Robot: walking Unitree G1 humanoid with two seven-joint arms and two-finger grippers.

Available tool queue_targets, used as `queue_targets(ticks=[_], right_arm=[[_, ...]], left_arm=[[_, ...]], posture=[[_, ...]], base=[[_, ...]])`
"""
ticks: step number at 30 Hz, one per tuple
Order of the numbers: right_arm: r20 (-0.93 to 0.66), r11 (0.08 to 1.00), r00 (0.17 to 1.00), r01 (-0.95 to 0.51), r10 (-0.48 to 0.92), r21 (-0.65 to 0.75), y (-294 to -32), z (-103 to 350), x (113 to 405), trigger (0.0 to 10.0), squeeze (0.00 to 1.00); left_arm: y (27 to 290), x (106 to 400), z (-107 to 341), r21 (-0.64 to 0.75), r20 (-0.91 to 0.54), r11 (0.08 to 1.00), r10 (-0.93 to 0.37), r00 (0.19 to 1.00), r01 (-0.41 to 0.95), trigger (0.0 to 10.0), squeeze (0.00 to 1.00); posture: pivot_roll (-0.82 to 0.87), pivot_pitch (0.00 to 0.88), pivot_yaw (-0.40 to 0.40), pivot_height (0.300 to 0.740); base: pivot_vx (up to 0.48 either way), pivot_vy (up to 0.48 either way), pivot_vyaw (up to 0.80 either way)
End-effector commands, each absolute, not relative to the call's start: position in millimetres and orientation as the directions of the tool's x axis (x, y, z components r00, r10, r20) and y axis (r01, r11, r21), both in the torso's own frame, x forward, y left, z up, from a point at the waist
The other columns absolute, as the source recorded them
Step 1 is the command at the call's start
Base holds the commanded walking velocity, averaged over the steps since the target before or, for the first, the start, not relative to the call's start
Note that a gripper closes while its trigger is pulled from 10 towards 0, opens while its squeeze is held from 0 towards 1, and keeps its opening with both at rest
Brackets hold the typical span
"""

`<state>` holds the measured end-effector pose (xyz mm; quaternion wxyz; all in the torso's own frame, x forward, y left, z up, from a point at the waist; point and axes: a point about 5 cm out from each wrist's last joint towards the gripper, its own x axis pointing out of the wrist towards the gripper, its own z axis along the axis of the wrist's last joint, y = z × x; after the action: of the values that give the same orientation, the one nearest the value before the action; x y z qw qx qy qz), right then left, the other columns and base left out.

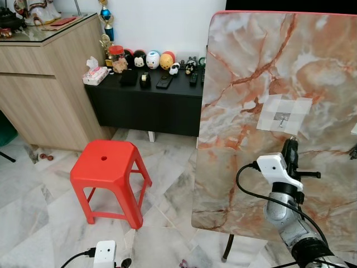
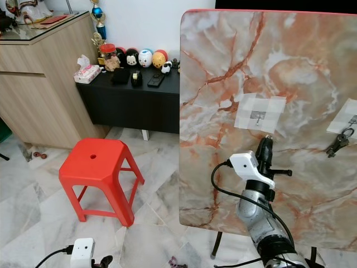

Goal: Hang keys on a hook

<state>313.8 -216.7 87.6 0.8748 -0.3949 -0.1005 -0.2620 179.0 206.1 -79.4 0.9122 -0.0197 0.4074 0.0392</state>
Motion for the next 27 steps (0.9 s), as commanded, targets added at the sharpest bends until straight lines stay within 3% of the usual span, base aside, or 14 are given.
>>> queue_targets(ticks=[1,13,27], right_arm=[[0.418,0.54,0.829,0.56,-0.373,-0.628,-216,95,316,10.0,0.0],[0.454,0.518,0.85,0.524,-0.266,-0.676,-201,98,318,10.0,0.0],[0.458,0.512,0.852,0.52,-0.253,-0.684,-197,99,319,10.0,0.0]], left_arm=[[208,176,-81,0.0,-0.76,0.995,0.063,0.647,-0.097,10.0,0.0],[208,177,-81,-0.002,-0.759,0.995,0.066,0.648,-0.104,10.0,0.0],[207,180,-80,0.002,-0.753,0.995,0.065,0.655,-0.097,10.0,0.0]], posture=[[0.0,0.0,0.018,0.74],[0.0,0.0,0.015,0.74],[0.0,0.0,0.019,0.74]], base=[[0.0,0.0,0.0],[0.0,0.0,0.0],[0.0,0.0,0.0]])
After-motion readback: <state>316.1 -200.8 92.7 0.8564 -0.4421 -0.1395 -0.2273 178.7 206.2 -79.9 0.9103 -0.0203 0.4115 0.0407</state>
